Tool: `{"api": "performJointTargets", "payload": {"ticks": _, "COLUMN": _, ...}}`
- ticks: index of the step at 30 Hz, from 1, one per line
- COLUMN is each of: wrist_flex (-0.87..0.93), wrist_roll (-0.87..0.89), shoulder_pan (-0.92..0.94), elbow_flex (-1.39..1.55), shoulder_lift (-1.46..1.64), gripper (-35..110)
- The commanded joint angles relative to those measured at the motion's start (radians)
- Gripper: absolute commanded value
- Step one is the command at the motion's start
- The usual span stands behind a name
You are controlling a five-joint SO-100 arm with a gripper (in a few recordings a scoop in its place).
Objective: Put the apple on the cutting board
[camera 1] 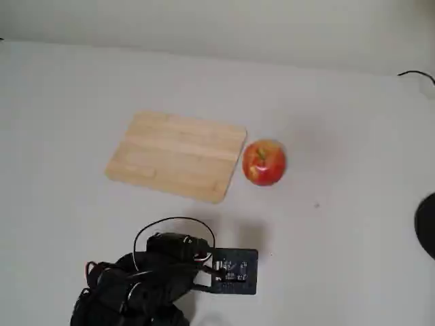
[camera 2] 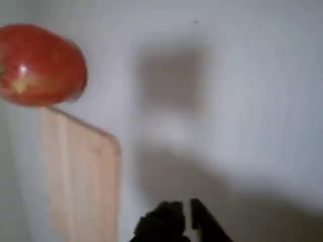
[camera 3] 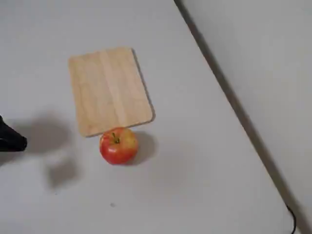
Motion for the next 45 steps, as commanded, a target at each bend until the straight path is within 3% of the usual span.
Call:
{"api": "performJointTargets", "payload": {"ticks": 1, "wrist_flex": 0.002, "wrist_roll": -0.002, "shoulder_pan": 0.012, "elbow_flex": 0.031, "shoulder_lift": 0.000, "gripper": 0}}
{"api": "performJointTargets", "payload": {"ticks": 37, "wrist_flex": 0.002, "wrist_roll": -0.005, "shoulder_pan": 0.006, "elbow_flex": 0.031, "shoulder_lift": 0.000, "gripper": 1}}
{"api": "performJointTargets", "payload": {"ticks": 40, "wrist_flex": -0.008, "wrist_roll": -0.005, "shoulder_pan": 0.006, "elbow_flex": 0.031, "shoulder_lift": 0.000, "gripper": 22}}
{"api": "performJointTargets", "payload": {"ticks": 45, "wrist_flex": -0.190, "wrist_roll": -0.196, "shoulder_pan": 0.058, "elbow_flex": 0.014, "shoulder_lift": 0.000, "gripper": 37}}
